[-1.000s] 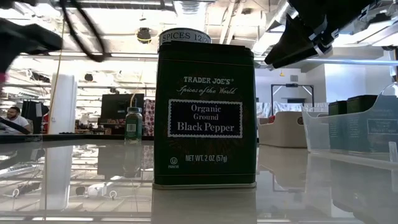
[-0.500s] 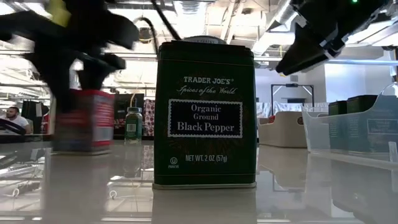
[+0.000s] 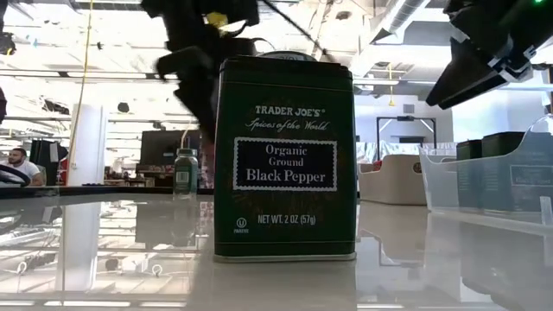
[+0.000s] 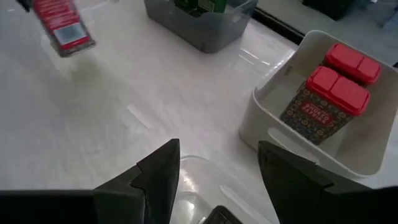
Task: Sort spices by type
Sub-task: Move the bottom left red seasoning can to the center of the table, then put the center red seasoning can into the gray bin
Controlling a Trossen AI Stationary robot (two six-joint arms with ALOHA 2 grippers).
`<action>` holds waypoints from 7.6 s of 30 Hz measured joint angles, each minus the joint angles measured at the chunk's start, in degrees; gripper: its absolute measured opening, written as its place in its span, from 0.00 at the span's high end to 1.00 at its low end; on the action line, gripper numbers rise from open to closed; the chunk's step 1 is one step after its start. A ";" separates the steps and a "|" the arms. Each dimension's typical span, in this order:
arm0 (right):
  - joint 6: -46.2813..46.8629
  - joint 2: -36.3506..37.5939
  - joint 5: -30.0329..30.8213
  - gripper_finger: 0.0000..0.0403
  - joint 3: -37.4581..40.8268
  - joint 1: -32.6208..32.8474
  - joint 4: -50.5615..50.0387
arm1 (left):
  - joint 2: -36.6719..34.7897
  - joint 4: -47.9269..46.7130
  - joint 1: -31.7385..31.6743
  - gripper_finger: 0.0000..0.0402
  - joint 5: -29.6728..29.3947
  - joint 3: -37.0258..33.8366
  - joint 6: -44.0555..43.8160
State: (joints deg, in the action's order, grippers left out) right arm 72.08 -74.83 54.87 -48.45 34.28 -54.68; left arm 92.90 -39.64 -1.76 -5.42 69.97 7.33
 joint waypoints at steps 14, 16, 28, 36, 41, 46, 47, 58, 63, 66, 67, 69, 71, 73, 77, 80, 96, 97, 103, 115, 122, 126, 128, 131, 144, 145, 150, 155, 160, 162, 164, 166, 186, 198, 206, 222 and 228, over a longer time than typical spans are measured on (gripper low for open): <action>0.01 -0.02 0.59 0.39 0.00 -0.31 -1.34 | 5.75 0.54 -6.62 0.46 3.52 14.30 5.69; 0.01 -0.02 0.59 0.39 -0.02 -0.43 -1.35 | 10.17 -3.11 -6.62 0.46 3.51 19.25 7.47; -0.05 -0.04 0.48 0.39 0.00 -0.10 -1.82 | 24.50 -12.87 -6.38 0.46 6.68 38.12 6.00; -0.04 -0.04 0.02 0.39 -0.01 -0.11 -1.88 | 24.64 -12.72 -7.24 0.46 6.40 36.77 1.64; -0.05 -0.04 -0.02 0.39 0.00 -0.13 -1.84 | 24.38 -14.65 -7.45 0.46 6.41 36.79 -0.61; -0.03 -0.04 -0.04 0.39 -0.01 -0.13 -1.71 | 25.68 -17.79 -7.45 0.46 6.23 36.75 -1.36; -0.04 -0.04 -0.04 0.39 0.00 -0.13 -1.69 | 26.37 -18.06 -7.46 0.46 5.62 36.74 -1.89; -0.05 -0.07 -0.54 0.39 -0.02 -0.02 -1.66 | 28.08 -16.07 -7.62 0.46 3.90 36.79 -4.87; -0.05 -0.07 -0.57 0.39 -0.01 -0.02 -1.65 | 28.22 -16.21 -7.60 0.46 3.92 36.79 -4.74; -0.05 -0.07 -0.57 0.39 -0.02 -0.04 -1.66 | 28.22 -16.19 -7.60 0.46 3.92 36.79 -4.63; -0.05 -0.07 -0.57 0.39 -0.02 -0.02 -1.66 | 28.22 -16.29 -7.60 0.46 3.92 36.79 -4.63; -0.08 -0.07 -0.57 0.39 -0.02 -0.02 -1.66 | 28.22 -16.21 -7.58 0.45 3.93 36.79 -4.65; -0.12 -0.07 -0.57 0.39 -0.02 -0.02 -1.66 | 28.22 -16.15 -7.58 0.43 3.92 36.79 -4.90; -0.12 -0.07 -0.57 0.39 -0.02 -0.02 -1.66 | 28.22 -16.19 -7.58 0.40 3.92 36.79 -5.00; -0.12 -0.07 -0.57 0.39 -0.02 -0.02 -1.66 | 28.21 -16.15 -7.57 0.35 4.02 36.79 -4.99; -0.13 -0.07 -0.57 0.39 -0.02 -0.02 -1.66 | 28.20 -16.19 -7.56 0.33 4.01 36.79 -4.96; -1.89 -0.07 -0.80 0.39 -0.02 -0.02 -1.29 | 6.98 -16.68 -6.95 0.32 2.01 25.39 -4.30; -1.89 -0.07 -0.81 0.39 0.00 -0.02 -0.95 | 3.81 -13.95 -6.78 0.32 1.21 21.27 -5.16; -2.06 -0.13 -0.86 0.39 -0.01 -0.74 1.92 | -15.43 0.95 -3.59 0.32 -2.69 -4.75 -14.01; -6.86 -0.13 -1.00 0.33 -0.02 -6.50 4.24 | -43.65 16.40 4.42 0.32 -7.71 -34.19 -21.27; -6.28 -0.15 -1.21 0.29 -0.02 -8.25 8.07 | -49.12 16.32 4.44 0.32 -7.64 -38.58 -20.48; -6.17 -0.15 -1.22 0.29 -0.02 -8.57 8.38 | -49.12 15.58 4.44 0.32 -7.51 -39.30 -20.23; -6.13 -0.15 -1.22 0.29 -0.02 -8.61 8.63 | -48.71 14.80 4.44 0.32 -7.44 -39.30 -20.53; -6.11 -0.15 -1.30 0.29 -0.02 -8.55 8.95 | -48.64 13.82 4.44 0.32 -7.24 -39.32 -20.63; -6.72 -0.15 -1.17 0.29 -0.02 -11.49 12.68 | -48.67 11.52 4.44 0.32 -7.10 -39.32 -20.63; -8.62 -0.16 -1.16 0.29 0.00 -12.35 13.49 | -48.67 11.54 4.44 0.32 -7.10 -39.32 -20.63; -31.10 -0.20 -3.28 0.29 0.00 -17.88 23.48 | -48.67 11.53 4.44 0.32 -7.12 -39.32 -20.63; -59.64 -0.22 -19.08 0.29 -0.02 -26.39 42.26 | -48.67 11.52 4.44 0.32 -7.12 -39.32 -20.63; -71.40 -0.76 -36.88 0.29 -3.34 -35.80 46.58 | -48.67 11.53 4.44 0.32 -7.14 -39.32 -20.63; -74.98 -1.77 -40.60 0.29 -6.43 -38.88 43.36 | -48.67 11.52 4.44 0.32 -7.16 -39.32 -20.30; -80.41 -3.73 -43.75 0.29 -9.59 -40.98 39.37 | -48.67 11.45 4.44 0.32 -7.18 -39.32 -20.05; -84.21 -6.08 -46.36 0.29 -13.03 -42.48 36.44 | -48.67 10.83 4.44 0.32 -7.23 -39.32 -20.08; -93.16 -34.97 -56.12 0.29 -42.13 -44.08 11.54 | -48.67 9.03 4.44 0.32 -7.27 -39.32 -20.19; -93.16 -38.91 -56.48 0.29 -45.27 -44.09 6.17 | -48.65 8.55 4.42 0.32 -7.25 -39.30 -20.19; -92.83 -38.91 -56.45 0.29 -45.27 -44.13 4.11 | -48.66 8.57 4.42 0.32 -7.23 -39.30 -20.19; -91.57 -37.81 -57.47 0.29 -45.59 -44.24 4.45 | -48.65 8.53 4.42 0.32 -7.18 -39.30 -20.05; -91.48 -37.99 -59.13 0.29 -45.57 -44.35 4.14 | -48.67 8.53 4.42 0.32 -7.18 -39.30 -20.04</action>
State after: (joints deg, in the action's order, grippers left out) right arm -19.40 -112.81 -4.26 -94.02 -10.06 -50.54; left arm 44.23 -31.11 2.66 -12.60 30.68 -12.71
